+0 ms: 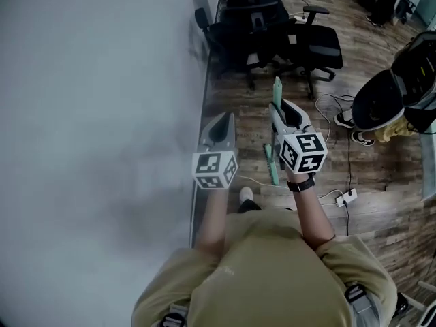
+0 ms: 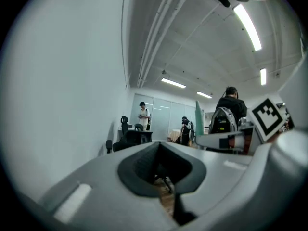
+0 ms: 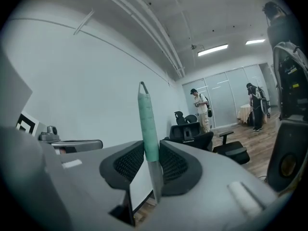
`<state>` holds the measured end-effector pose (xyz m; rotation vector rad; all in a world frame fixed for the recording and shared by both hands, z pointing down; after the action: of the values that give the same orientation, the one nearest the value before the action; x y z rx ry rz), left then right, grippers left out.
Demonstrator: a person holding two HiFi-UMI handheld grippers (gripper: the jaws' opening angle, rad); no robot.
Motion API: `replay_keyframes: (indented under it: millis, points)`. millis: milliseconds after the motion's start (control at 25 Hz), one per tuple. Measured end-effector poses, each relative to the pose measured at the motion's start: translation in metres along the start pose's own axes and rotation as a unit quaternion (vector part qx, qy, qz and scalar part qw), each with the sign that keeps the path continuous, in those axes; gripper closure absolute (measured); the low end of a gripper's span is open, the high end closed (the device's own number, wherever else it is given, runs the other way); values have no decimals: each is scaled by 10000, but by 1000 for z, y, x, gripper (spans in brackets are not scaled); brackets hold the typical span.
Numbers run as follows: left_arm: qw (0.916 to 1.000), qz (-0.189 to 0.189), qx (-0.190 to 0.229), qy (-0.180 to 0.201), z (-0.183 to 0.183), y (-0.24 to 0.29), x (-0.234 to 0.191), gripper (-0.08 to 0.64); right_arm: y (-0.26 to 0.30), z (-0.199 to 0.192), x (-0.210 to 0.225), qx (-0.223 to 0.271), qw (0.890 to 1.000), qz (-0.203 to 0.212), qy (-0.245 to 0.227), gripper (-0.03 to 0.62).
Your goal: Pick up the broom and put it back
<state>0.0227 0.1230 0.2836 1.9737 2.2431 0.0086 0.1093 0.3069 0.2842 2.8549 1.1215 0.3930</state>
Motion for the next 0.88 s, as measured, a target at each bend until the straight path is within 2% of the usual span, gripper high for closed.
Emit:
replay_keyframes:
  millis: [240, 480, 680, 880]
  points:
    - [9992, -367, -4, -185, 3, 47, -51, 558, 42, 3, 8, -36, 9984, -566, -57, 491]
    - [9981, -265, -33, -549, -13, 83, -83, 558, 74, 0, 18, -137, 9977, -631, -211, 493]
    - [9976, -173, -48, -673, -23, 135, -95, 558, 116, -4, 44, -230, 9988, -340, -269, 492]
    - [9962, 396, 77, -771, -22, 191, -109, 558, 176, 15, 83, -172, 9985, 372, -352, 494]
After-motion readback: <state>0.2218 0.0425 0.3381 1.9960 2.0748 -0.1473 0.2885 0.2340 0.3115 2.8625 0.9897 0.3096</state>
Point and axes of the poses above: the fingertips, and each gripper's own axes: y forward along the fingers, x to its right, z out of its top, the point moved 9 cm from there along -y, backward along the fingers
